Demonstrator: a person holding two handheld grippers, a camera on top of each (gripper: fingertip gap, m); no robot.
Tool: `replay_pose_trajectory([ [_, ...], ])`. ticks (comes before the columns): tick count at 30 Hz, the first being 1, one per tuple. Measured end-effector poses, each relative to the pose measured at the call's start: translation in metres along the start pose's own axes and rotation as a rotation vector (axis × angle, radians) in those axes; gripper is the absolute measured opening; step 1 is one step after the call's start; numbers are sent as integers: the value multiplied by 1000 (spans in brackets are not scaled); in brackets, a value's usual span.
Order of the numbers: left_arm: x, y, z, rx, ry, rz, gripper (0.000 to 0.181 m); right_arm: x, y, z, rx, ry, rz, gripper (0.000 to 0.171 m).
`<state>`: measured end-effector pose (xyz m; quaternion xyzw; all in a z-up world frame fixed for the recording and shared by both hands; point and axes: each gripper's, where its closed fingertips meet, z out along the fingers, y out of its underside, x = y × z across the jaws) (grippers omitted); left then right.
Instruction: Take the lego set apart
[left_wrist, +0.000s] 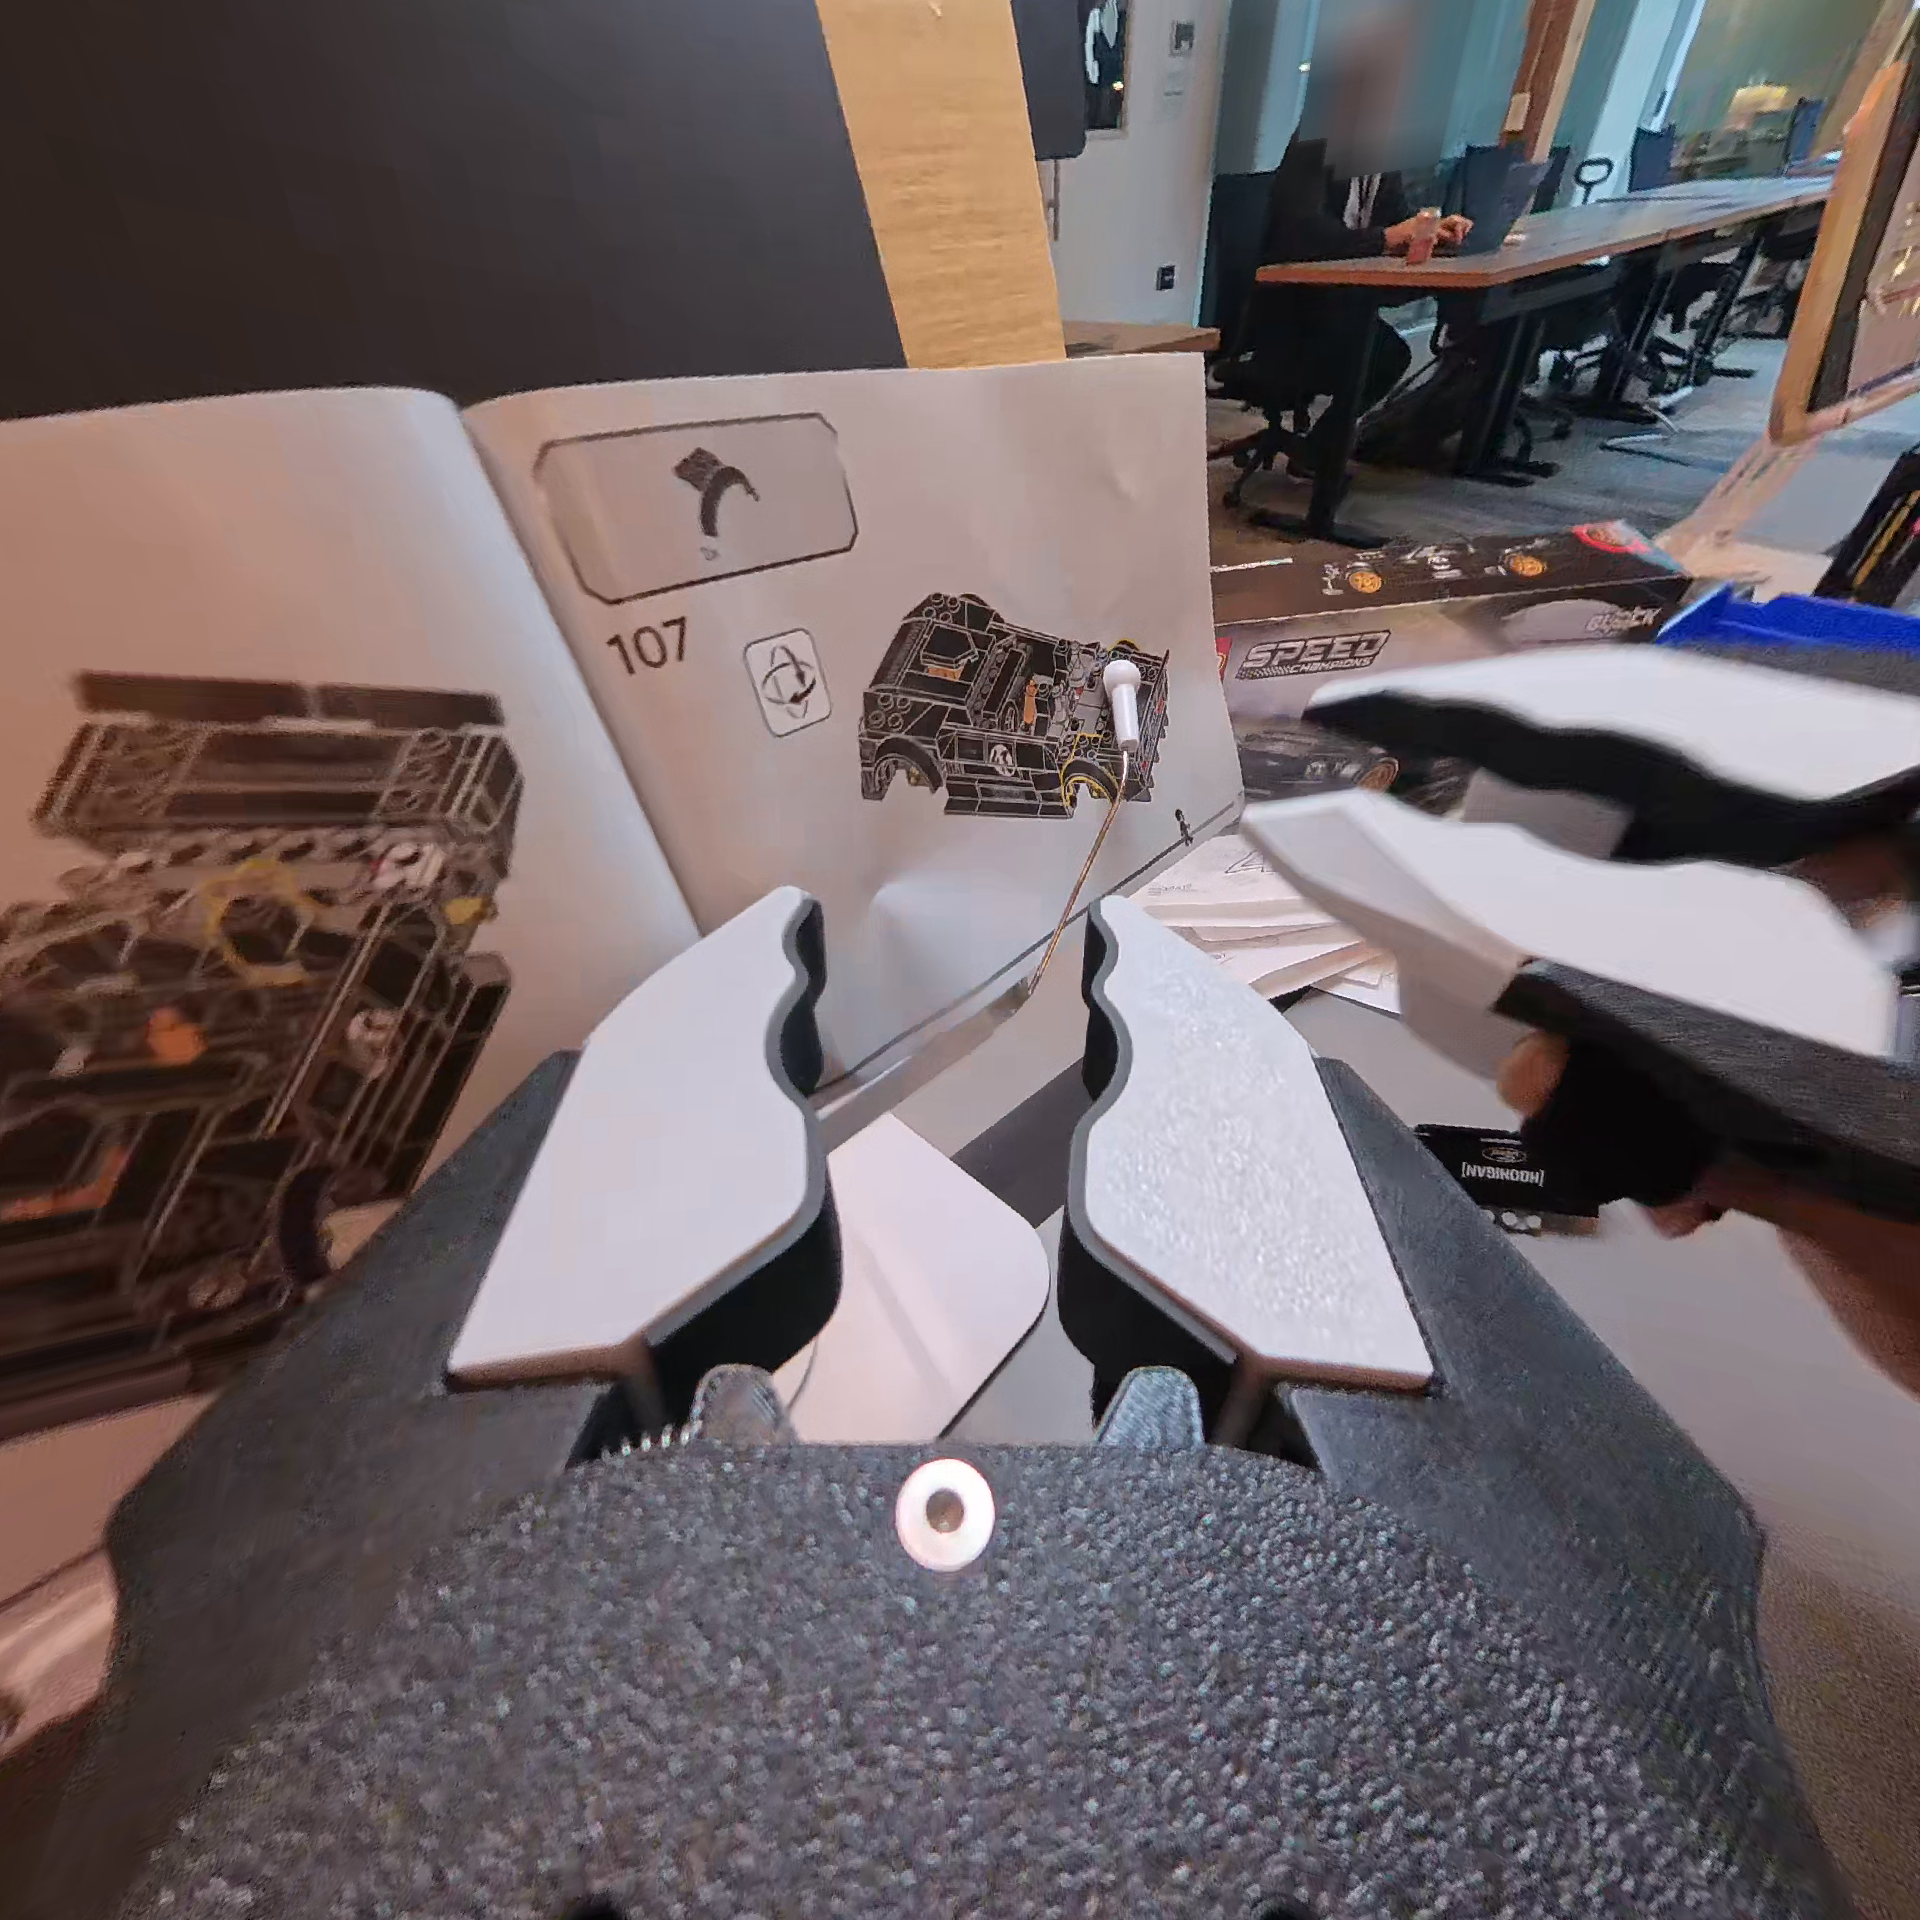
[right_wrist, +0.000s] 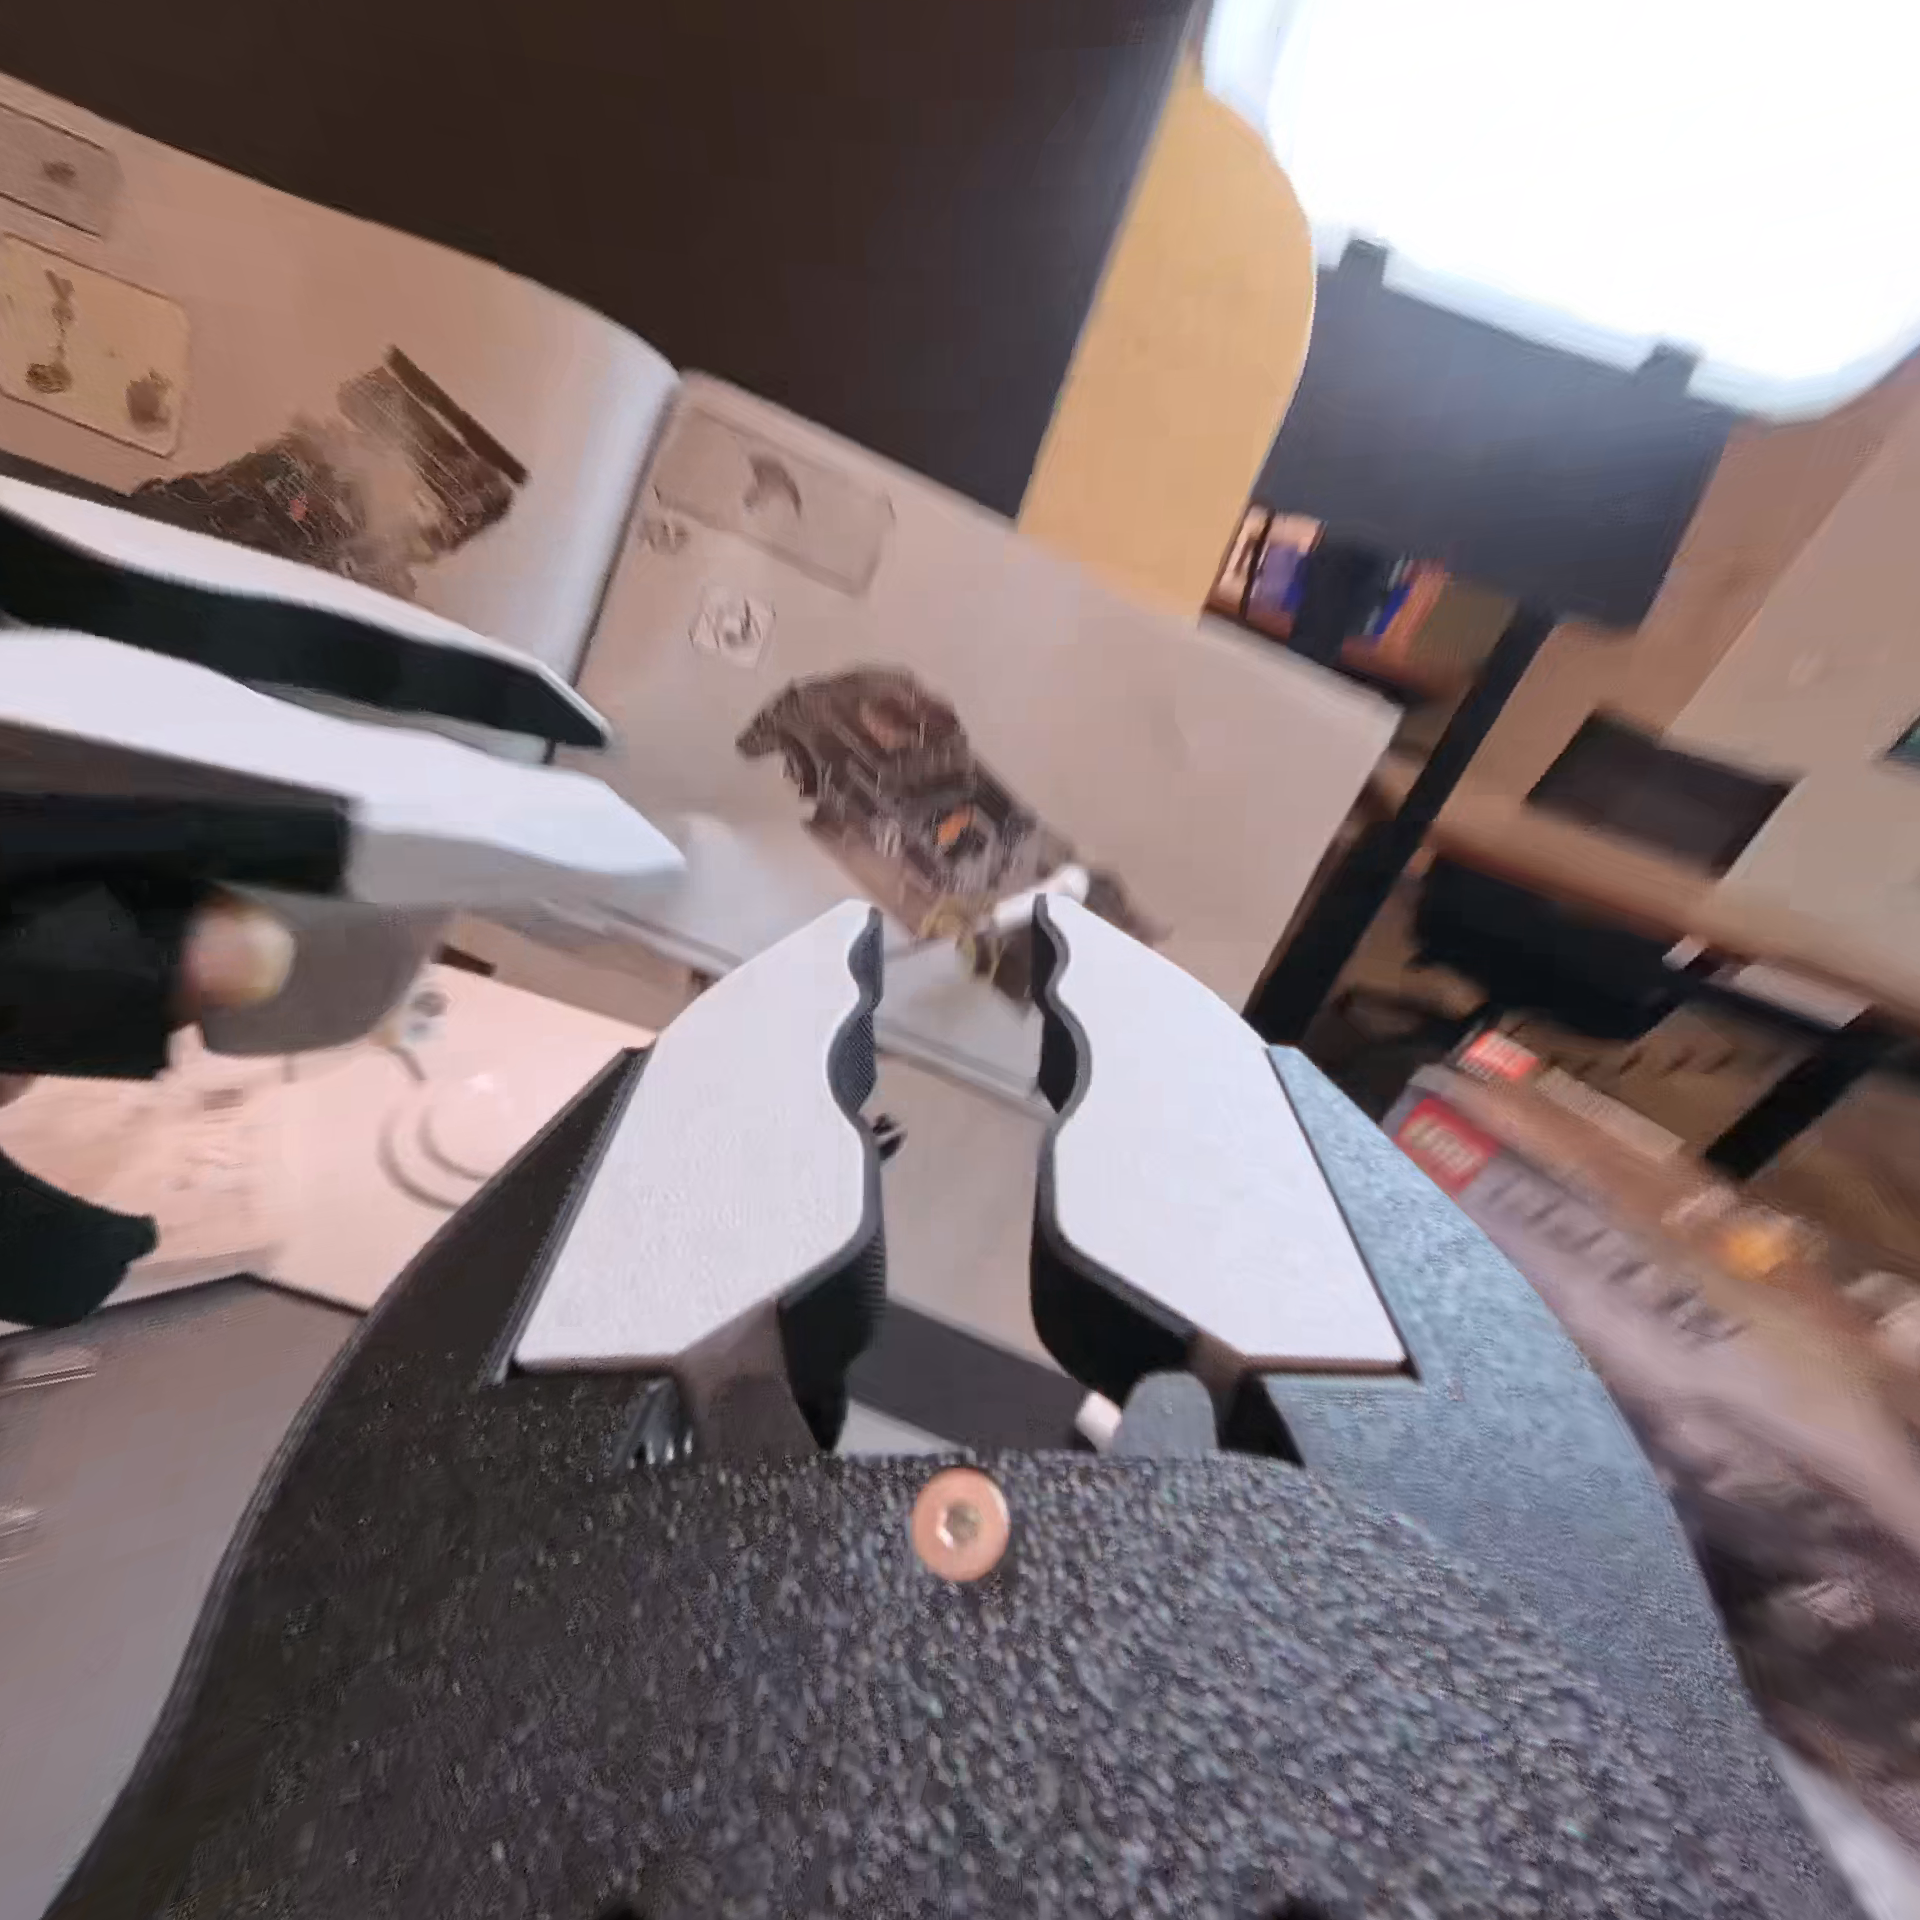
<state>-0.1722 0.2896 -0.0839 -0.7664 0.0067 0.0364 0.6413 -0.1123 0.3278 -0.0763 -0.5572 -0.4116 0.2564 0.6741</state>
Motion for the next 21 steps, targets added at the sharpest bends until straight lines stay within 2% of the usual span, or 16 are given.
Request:
replay_pose_trajectory([
  [4, -1, 6, -25, 24, -37, -28, 48, -6, 36, 9, -77, -37, 240, 35],
  [9, -1, 14, -67, 79, -85, -50, 48, -15, 31, 21, -63, -80, 348, 35],
  [13, -2, 15, -104, 150, -112, -41, 47, -32, 5, 13, -8, -145, 371, 35],
  [18, -22, 12, -139, 225, -183, -23, 35, -78, -44, -31, 123, -234, 299, 28],
  [21, -36, 9, -148, 253, -225, -22, 27, -105, -53, -47, 91, -272, 218, 23],
])
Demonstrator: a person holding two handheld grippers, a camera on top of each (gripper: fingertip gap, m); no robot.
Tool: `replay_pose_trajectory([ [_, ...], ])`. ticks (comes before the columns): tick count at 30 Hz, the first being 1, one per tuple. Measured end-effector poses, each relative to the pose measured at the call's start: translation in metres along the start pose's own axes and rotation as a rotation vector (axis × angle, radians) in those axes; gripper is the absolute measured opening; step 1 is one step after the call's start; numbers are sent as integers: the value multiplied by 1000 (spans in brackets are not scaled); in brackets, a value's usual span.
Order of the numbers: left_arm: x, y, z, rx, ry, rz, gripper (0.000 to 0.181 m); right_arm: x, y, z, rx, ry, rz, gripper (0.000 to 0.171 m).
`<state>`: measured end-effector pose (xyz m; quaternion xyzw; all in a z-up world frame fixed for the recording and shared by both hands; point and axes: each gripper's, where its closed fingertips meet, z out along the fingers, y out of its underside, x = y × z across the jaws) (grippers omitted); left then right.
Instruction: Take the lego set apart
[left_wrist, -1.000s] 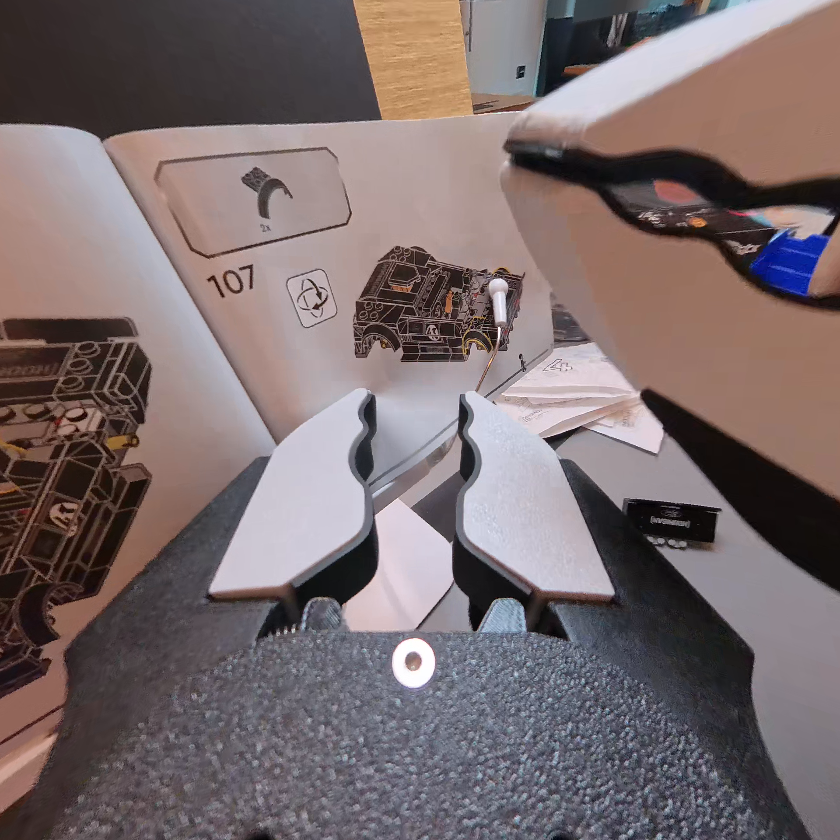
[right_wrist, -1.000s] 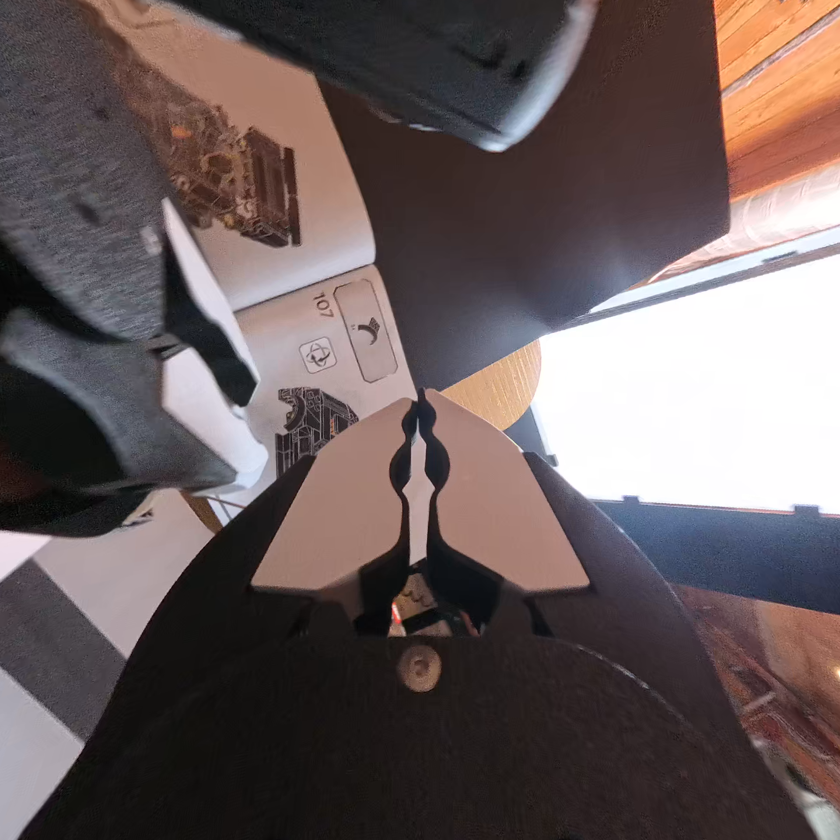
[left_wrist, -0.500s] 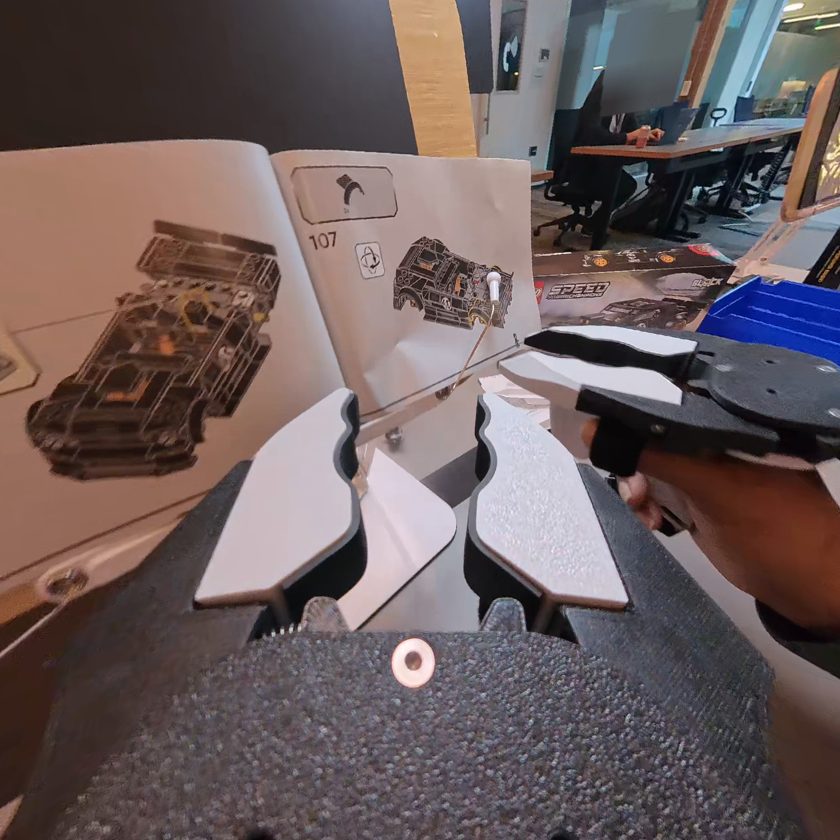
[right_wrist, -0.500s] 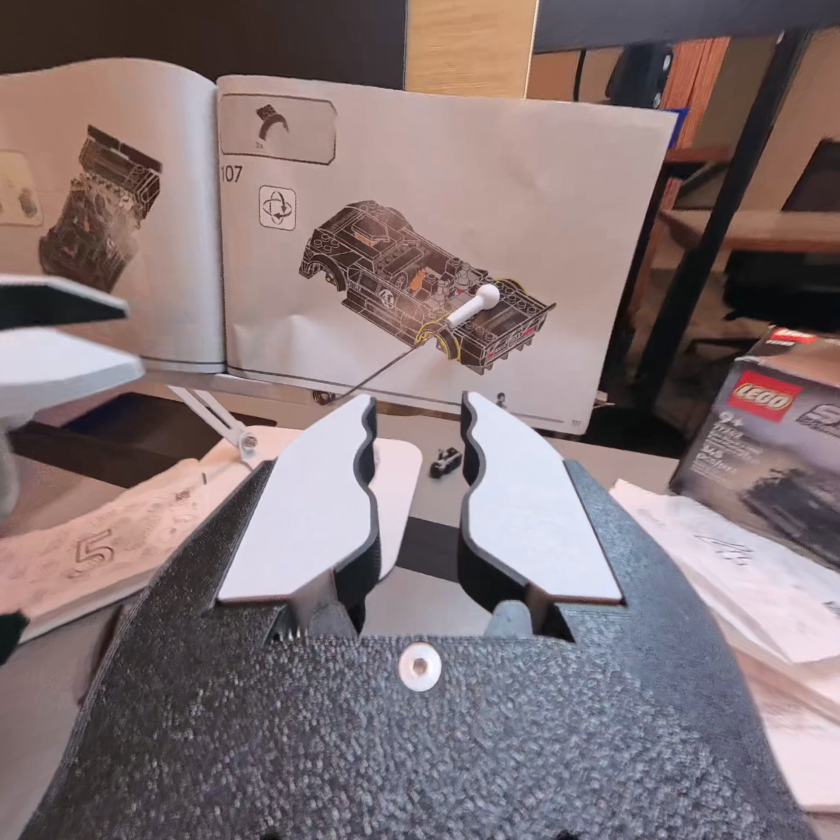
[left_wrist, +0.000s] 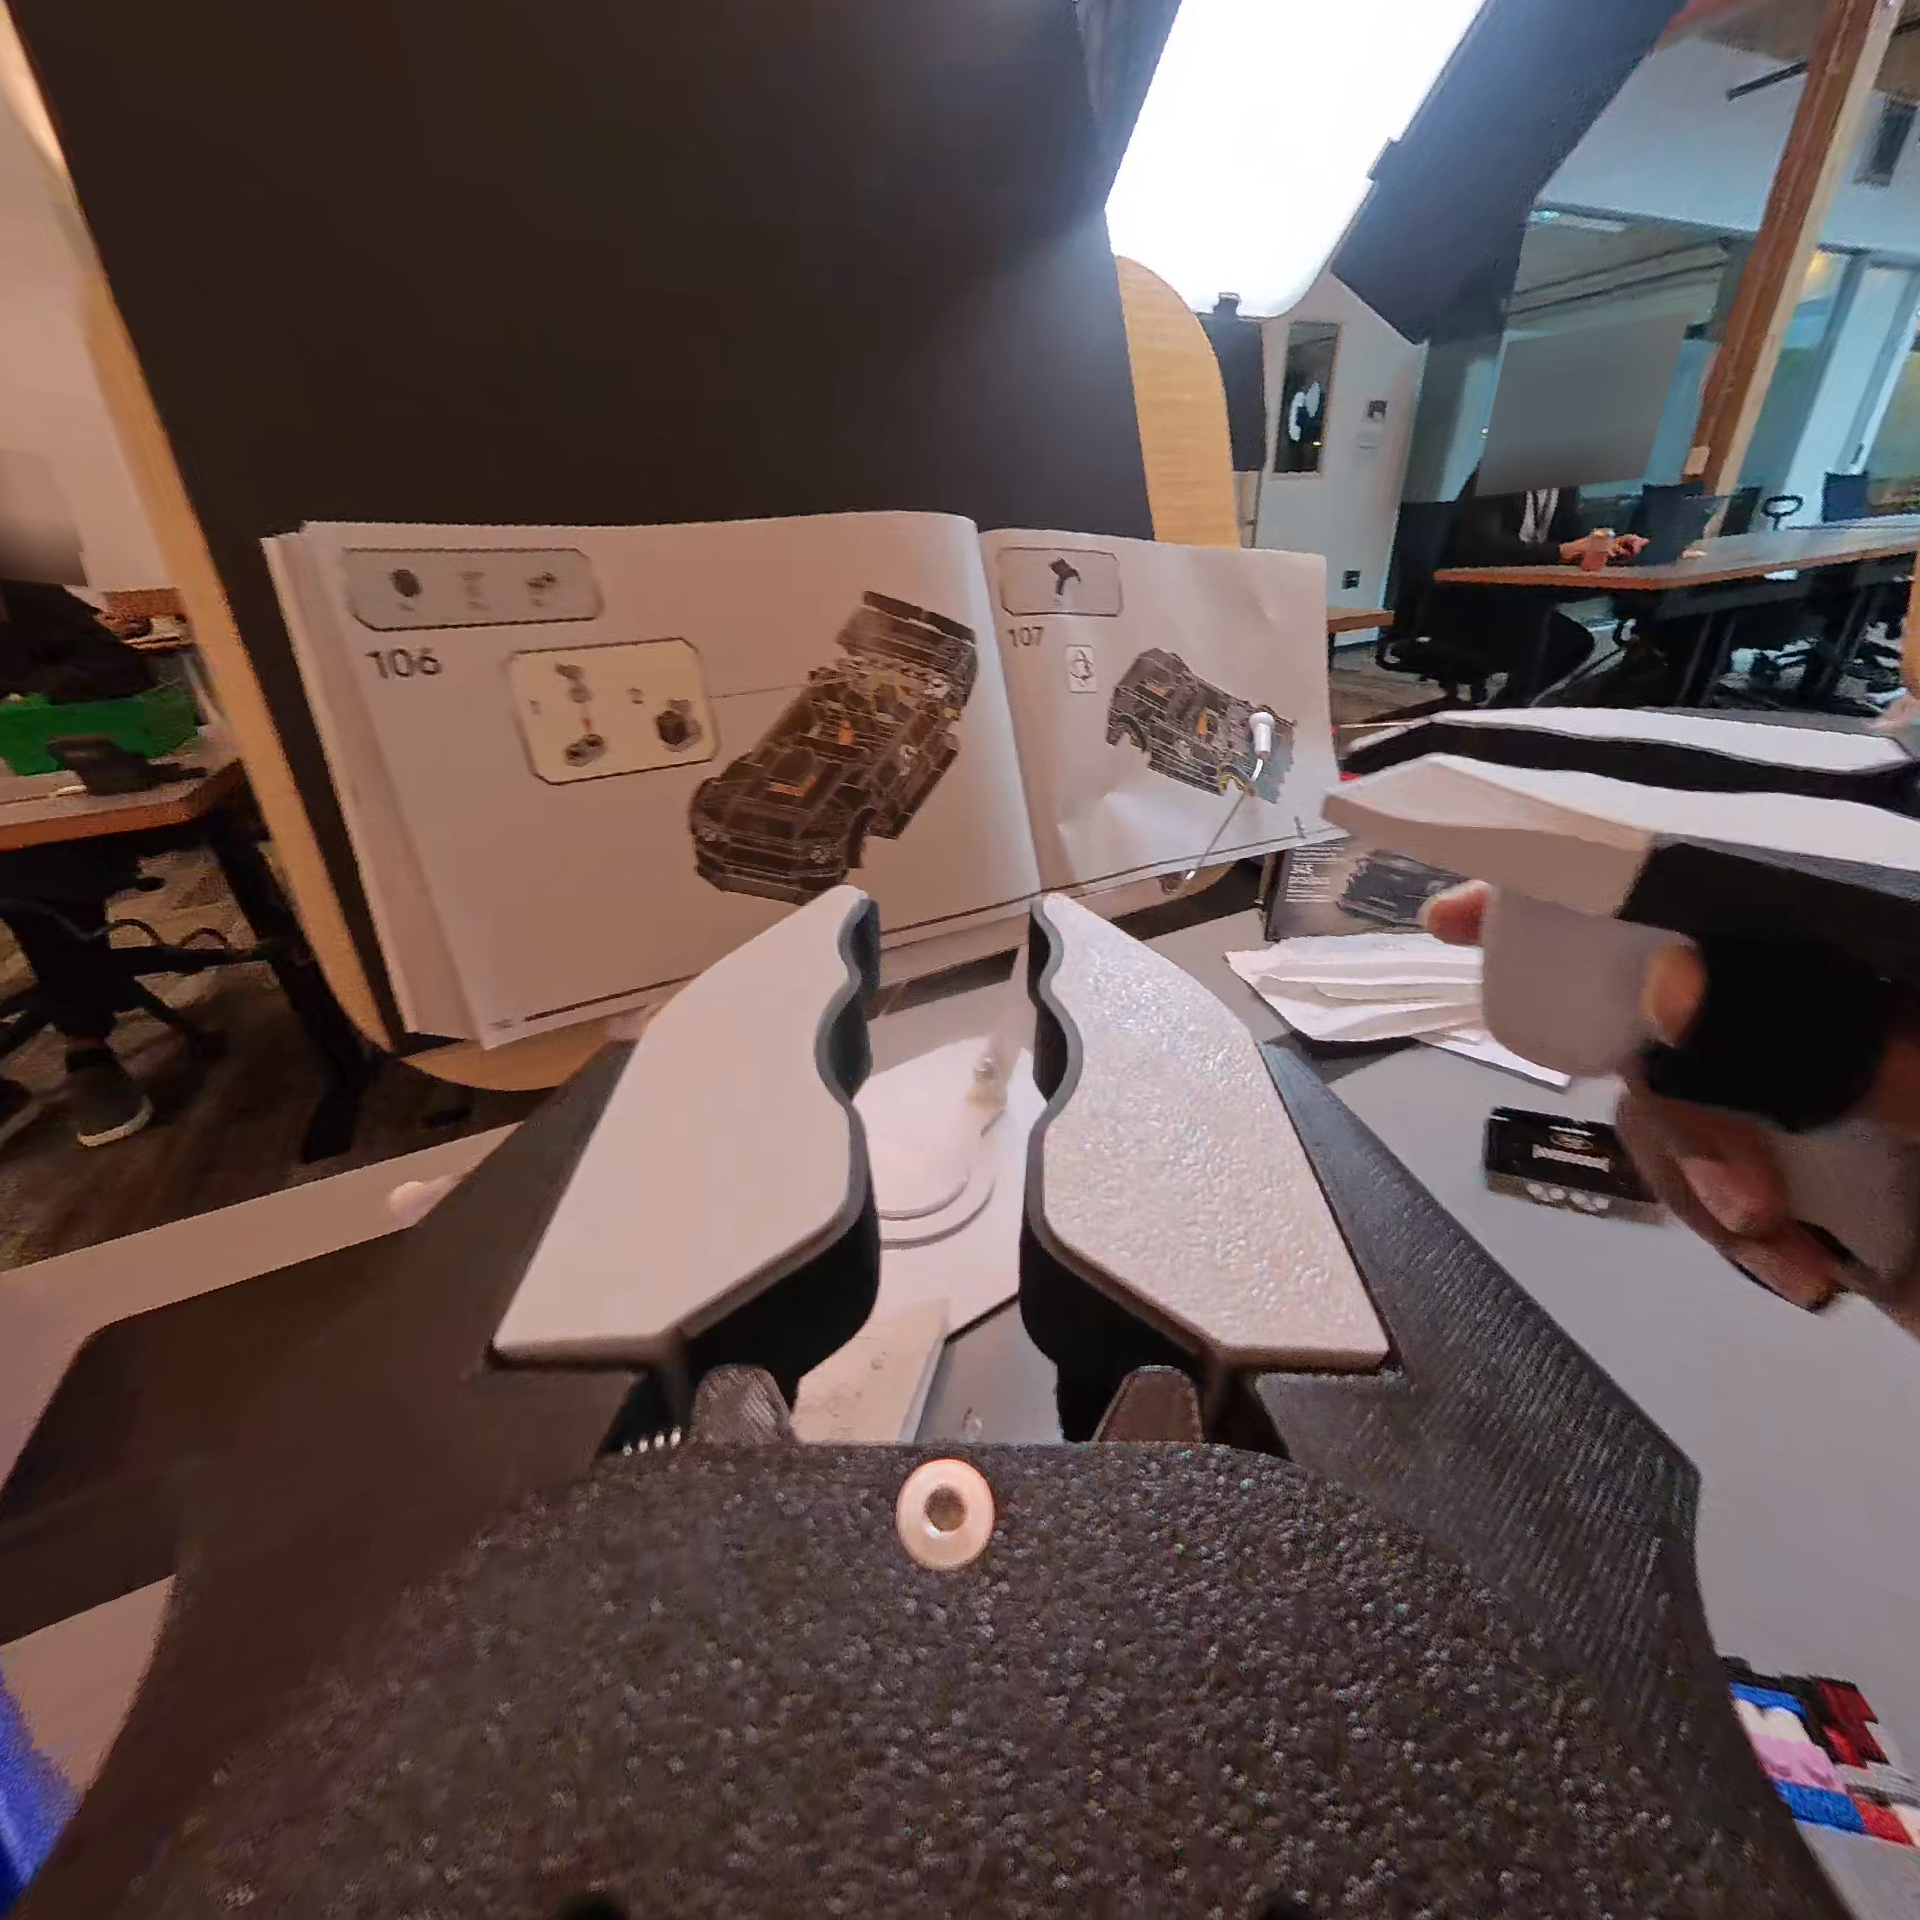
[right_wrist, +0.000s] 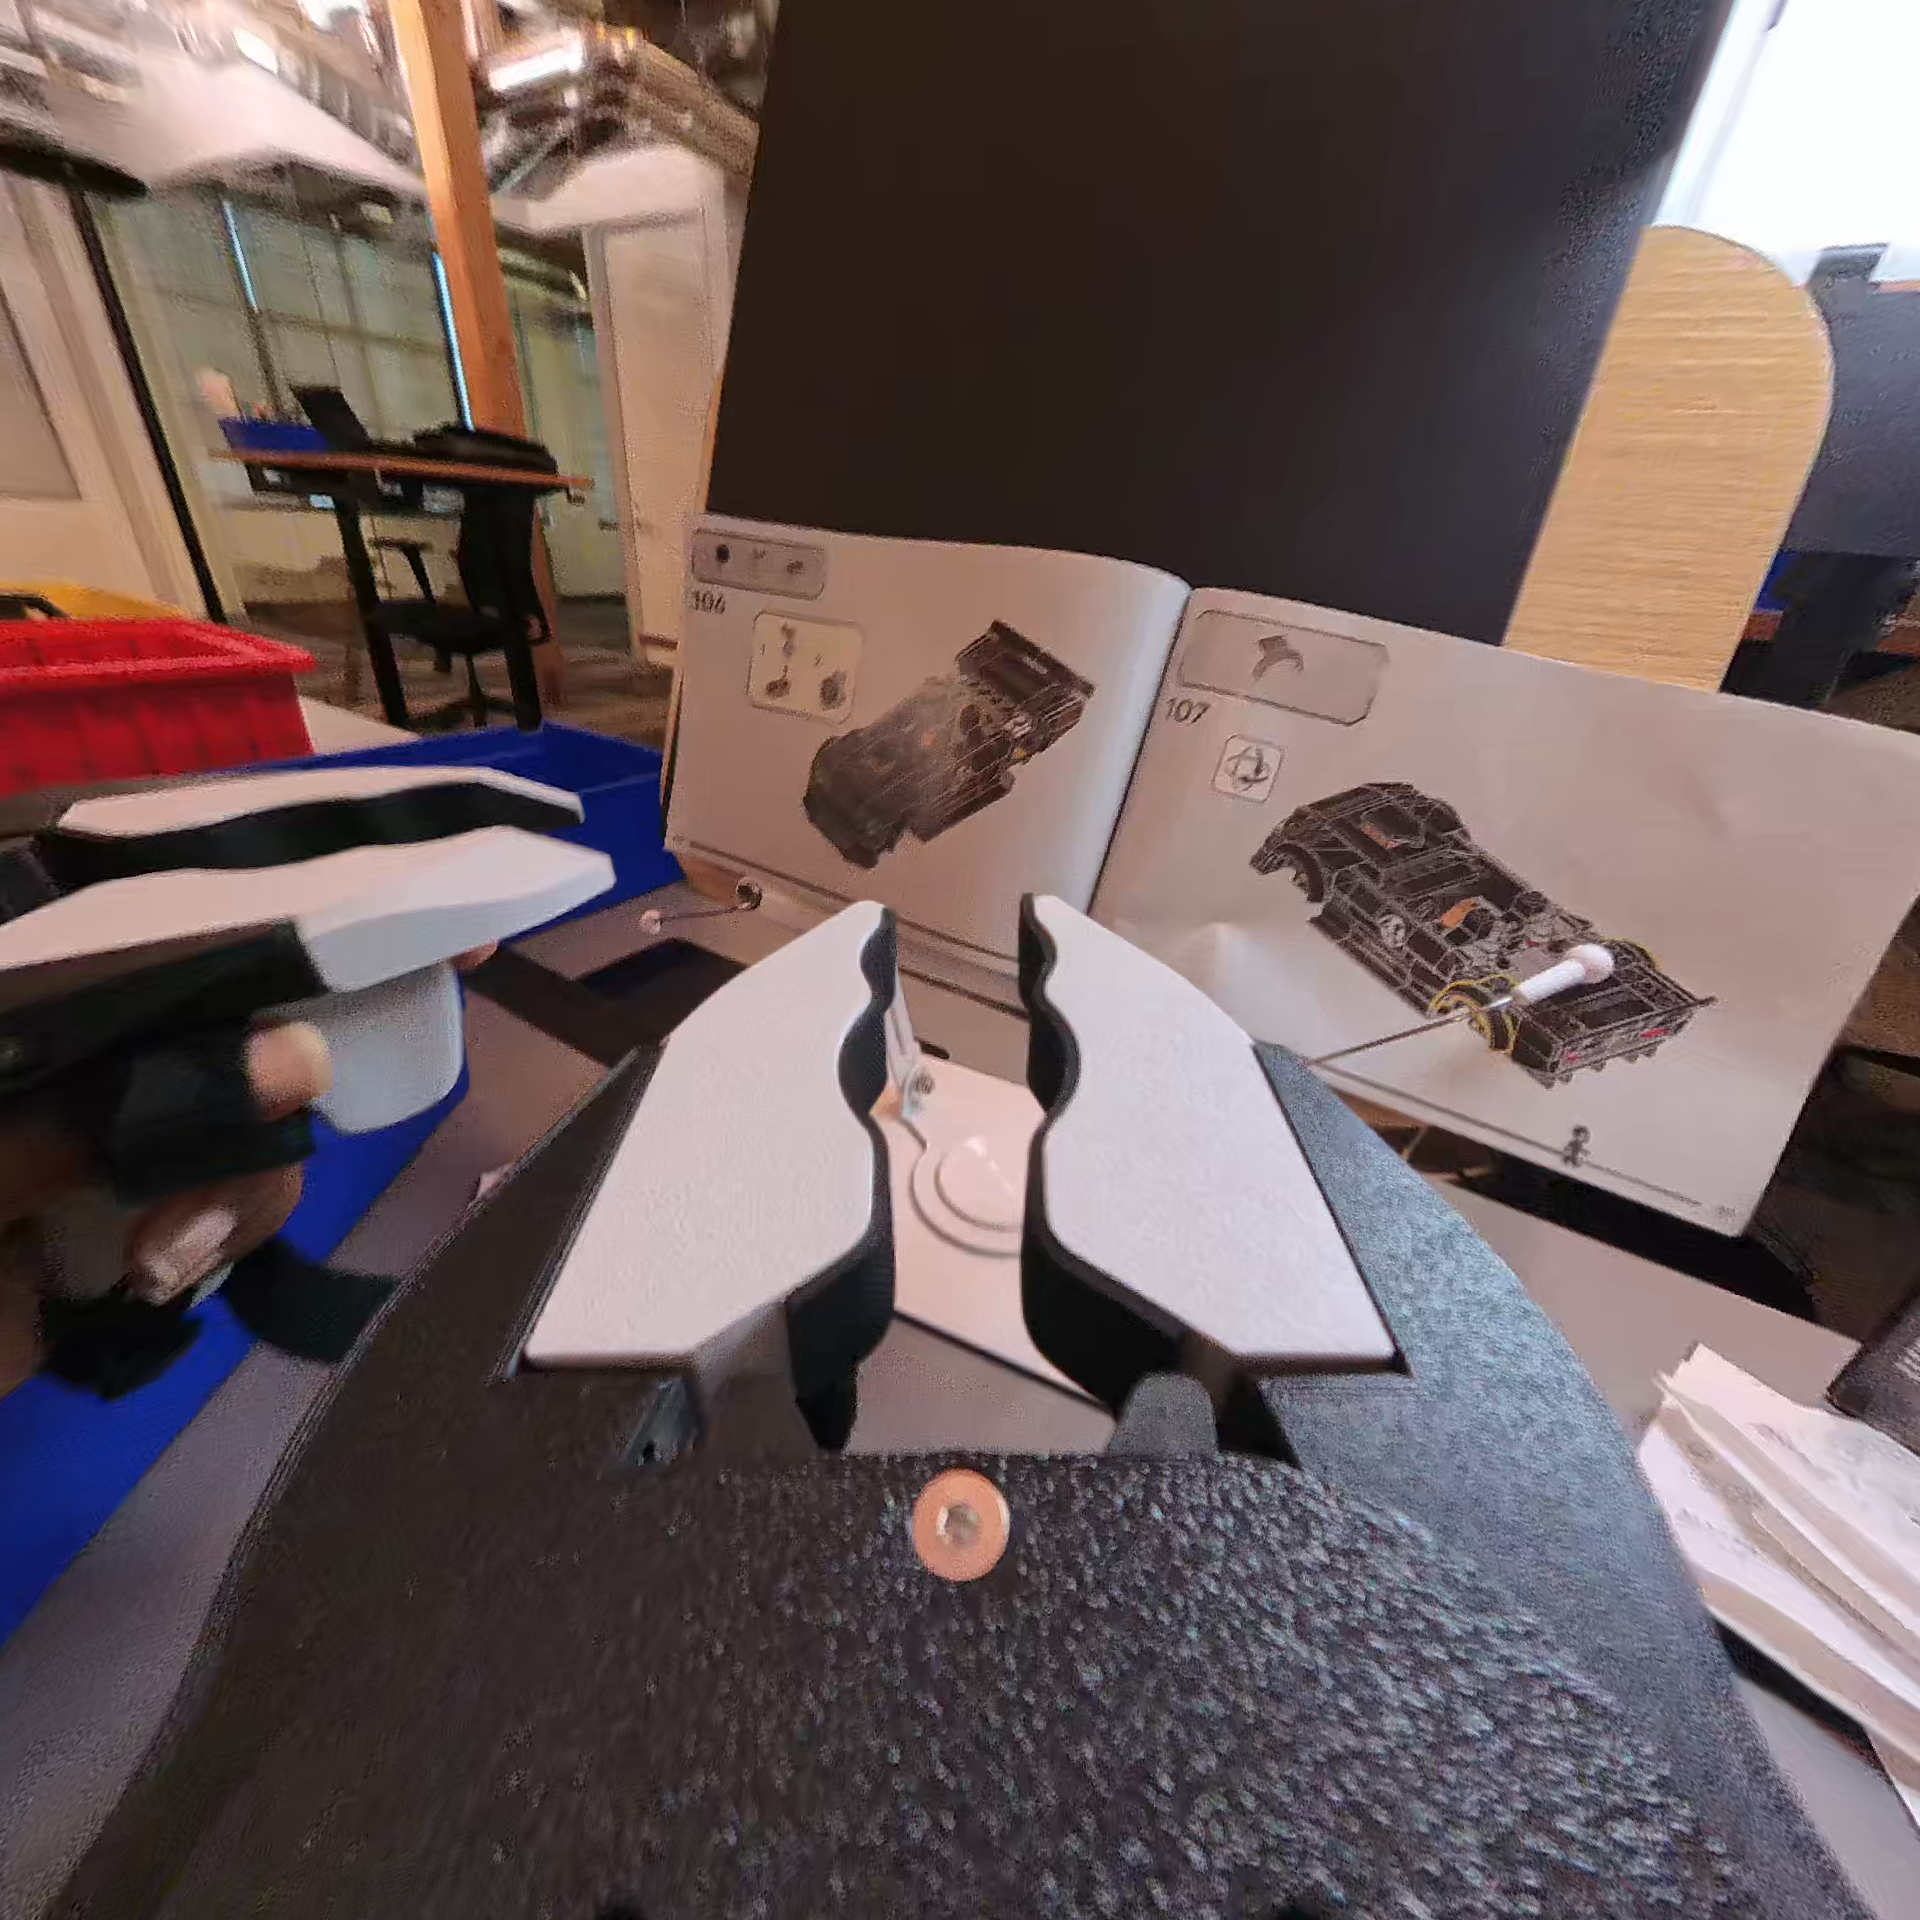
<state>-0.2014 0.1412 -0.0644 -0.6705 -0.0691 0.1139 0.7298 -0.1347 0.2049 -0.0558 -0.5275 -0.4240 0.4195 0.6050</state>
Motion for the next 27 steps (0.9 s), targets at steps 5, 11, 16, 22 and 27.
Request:
replay_pose_trajectory([
  [5, -15, 4, -4, -8, -41, 5, 12, -11, 12, -28, -100, 3, 38, 11],
  [11, -15, 9, 2, -32, -46, 2, 10, -4, 16, -39, -79, 20, -22, 3],
  [16, -8, 6, 0, -28, -24, -3, 14, -11, 29, -33, -53, -9, -10, 2],
  [22, 6, -3, -5, -22, 27, -44, 19, -14, 25, 3, -42, -5, -79, 0],
  [27, 1, -5, -9, -15, 23, -51, 19, -10, 5, 53, -13, -13, -106, 1],
])
